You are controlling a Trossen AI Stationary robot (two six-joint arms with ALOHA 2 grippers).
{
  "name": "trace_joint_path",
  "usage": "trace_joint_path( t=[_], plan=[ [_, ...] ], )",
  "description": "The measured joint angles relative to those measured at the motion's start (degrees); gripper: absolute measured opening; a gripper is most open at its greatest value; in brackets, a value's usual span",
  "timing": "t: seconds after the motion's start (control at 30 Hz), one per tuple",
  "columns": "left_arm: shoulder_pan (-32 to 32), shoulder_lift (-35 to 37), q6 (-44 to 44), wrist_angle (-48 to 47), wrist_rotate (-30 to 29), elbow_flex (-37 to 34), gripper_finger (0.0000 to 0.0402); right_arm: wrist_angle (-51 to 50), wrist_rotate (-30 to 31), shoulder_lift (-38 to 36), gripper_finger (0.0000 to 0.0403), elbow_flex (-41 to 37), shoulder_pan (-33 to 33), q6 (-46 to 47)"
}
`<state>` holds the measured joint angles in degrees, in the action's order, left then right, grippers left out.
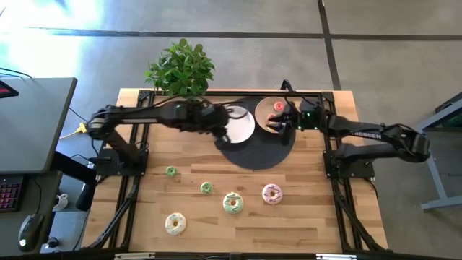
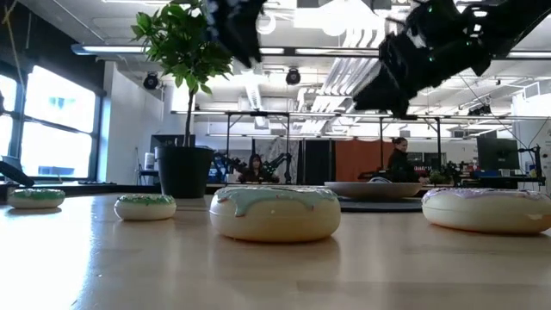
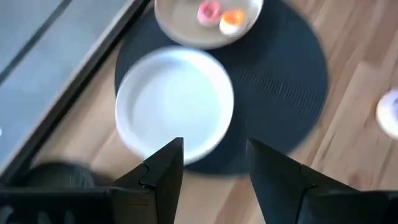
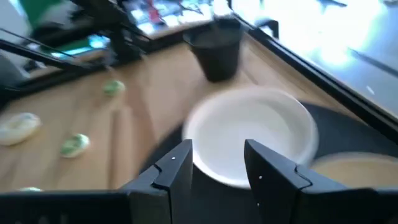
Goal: Pick & Place donuts
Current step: Put the right small green donut on the brown plate
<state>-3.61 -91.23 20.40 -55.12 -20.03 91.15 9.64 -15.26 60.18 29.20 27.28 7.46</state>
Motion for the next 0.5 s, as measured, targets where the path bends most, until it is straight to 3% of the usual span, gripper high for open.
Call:
trace_joint_path(
  t=[0.23,0.5],
  plan=[
    [2.5,11.6,8.9,2.2,-0.5,-18.9,0.017,6.8,-0.1,0.0,0.0142,0.0,-6.4,0.0],
    [5.6,19.1,24.1,-0.3,7.5,-33.9,0.017,7.8,1.4,0.0,0.0142,0.0,-8.0,-1.8]
  ],
)
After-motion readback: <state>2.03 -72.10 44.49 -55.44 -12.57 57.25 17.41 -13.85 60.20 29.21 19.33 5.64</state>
